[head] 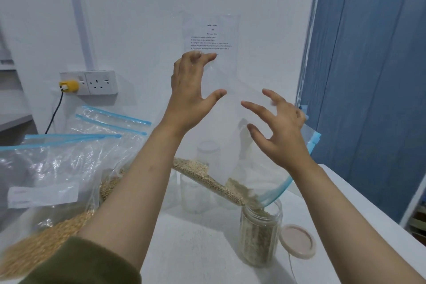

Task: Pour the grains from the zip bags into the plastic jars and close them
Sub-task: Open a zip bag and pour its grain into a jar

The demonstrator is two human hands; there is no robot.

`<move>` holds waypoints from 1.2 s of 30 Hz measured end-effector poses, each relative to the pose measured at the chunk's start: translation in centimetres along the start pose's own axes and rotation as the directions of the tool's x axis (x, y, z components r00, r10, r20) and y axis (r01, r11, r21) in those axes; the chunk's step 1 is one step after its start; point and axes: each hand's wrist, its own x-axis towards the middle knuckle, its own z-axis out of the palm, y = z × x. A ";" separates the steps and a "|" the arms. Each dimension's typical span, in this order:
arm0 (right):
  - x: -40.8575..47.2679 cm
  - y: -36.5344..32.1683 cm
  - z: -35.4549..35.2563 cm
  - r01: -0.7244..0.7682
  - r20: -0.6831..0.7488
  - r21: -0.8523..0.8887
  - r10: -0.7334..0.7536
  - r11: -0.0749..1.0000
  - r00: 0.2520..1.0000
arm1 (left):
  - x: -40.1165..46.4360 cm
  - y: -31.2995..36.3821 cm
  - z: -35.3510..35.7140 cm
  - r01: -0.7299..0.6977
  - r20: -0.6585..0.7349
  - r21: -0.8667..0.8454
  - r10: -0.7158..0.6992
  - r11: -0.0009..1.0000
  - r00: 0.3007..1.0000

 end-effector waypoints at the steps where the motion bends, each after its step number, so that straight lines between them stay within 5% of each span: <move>1: 0.1 0.1 -0.2 -0.001 0.005 0.013 0.001 1.000 1.000 | 0.0 0.0 0.0 0.002 -0.001 -0.003 -0.002 1.000 1.000; 19: 0.3 -0.4 -0.9 0.056 -0.126 0.057 -0.049 0.997 0.991 | 0.1 0.6 -0.2 -0.029 -0.053 0.016 0.030 0.999 0.998; 26: -0.1 -0.5 -1.0 0.056 -0.132 0.054 -0.049 0.997 0.990 | -0.6 0.9 -0.2 -0.072 -0.193 0.025 0.076 0.997 0.978; 36: -0.3 -0.7 -0.6 0.064 -0.158 0.050 -0.056 0.997 0.986 | -4.0 0.6 0.3 0.080 -0.310 0.205 -0.013 0.976 0.951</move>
